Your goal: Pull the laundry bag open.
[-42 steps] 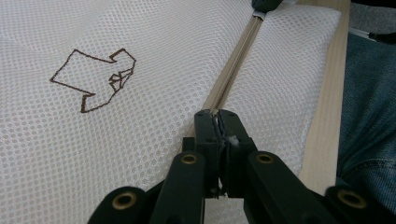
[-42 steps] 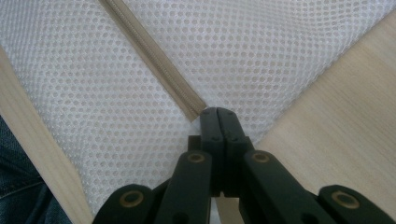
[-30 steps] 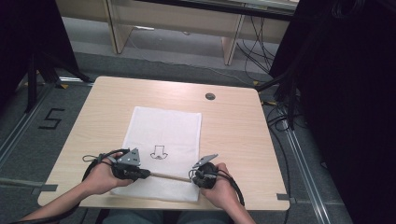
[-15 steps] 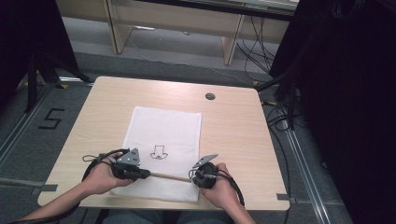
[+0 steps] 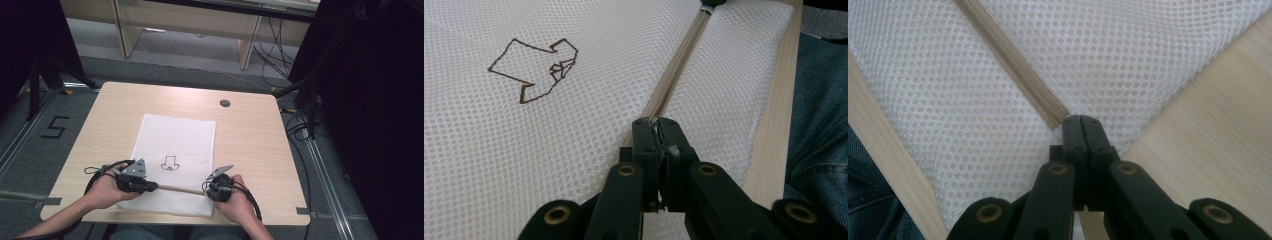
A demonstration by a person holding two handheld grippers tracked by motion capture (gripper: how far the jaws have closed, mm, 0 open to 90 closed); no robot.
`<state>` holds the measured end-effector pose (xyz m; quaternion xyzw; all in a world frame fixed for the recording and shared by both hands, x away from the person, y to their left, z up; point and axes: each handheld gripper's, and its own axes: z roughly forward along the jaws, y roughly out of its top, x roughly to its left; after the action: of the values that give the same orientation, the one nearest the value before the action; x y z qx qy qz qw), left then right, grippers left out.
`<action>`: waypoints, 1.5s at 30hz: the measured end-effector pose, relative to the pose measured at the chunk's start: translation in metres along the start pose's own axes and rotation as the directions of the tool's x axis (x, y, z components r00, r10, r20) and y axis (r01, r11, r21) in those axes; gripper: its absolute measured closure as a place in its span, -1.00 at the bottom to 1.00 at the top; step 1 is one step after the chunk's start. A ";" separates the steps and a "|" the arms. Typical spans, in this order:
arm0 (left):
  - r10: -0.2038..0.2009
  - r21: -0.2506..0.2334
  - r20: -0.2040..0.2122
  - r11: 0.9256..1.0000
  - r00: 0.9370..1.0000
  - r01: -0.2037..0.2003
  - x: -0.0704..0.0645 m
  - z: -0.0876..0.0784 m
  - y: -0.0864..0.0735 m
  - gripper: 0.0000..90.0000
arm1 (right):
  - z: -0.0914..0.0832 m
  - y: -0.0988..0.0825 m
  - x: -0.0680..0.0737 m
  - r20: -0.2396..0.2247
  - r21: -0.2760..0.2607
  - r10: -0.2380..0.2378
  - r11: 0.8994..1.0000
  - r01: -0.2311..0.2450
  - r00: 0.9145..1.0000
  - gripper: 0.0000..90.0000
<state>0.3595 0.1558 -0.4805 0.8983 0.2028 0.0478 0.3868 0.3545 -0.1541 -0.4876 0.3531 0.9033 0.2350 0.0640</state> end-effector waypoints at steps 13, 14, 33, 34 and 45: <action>-0.024 -0.001 -0.013 1.000 1.000 0.024 0.003 -0.006 -0.007 0.94 | 0.000 0.000 0.000 -0.001 0.000 0.000 1.000 0.000 1.000 1.00; -0.023 -0.001 -0.014 1.000 1.000 0.023 0.003 -0.006 -0.007 0.94 | 0.000 0.000 0.000 0.001 0.001 0.000 1.000 0.000 1.000 1.00; -0.008 0.000 -0.017 1.000 1.000 0.008 0.004 -0.008 -0.008 0.94 | 0.000 0.000 0.000 0.000 0.000 -0.001 1.000 0.001 1.000 1.00; -0.022 0.004 -0.018 1.000 1.000 0.022 0.004 -0.008 -0.009 0.94 | 0.000 0.000 0.000 -0.001 0.000 0.000 1.000 0.000 1.000 1.00; -0.028 0.004 -0.031 1.000 0.999 0.028 0.009 -0.014 -0.015 0.94 | 0.000 0.000 0.000 0.001 0.000 -0.001 1.000 0.001 1.000 1.00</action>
<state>0.3588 0.1782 -0.4822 0.8953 0.2213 0.0558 0.3824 0.3544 -0.1540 -0.4876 0.3529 0.9035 0.2347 0.0644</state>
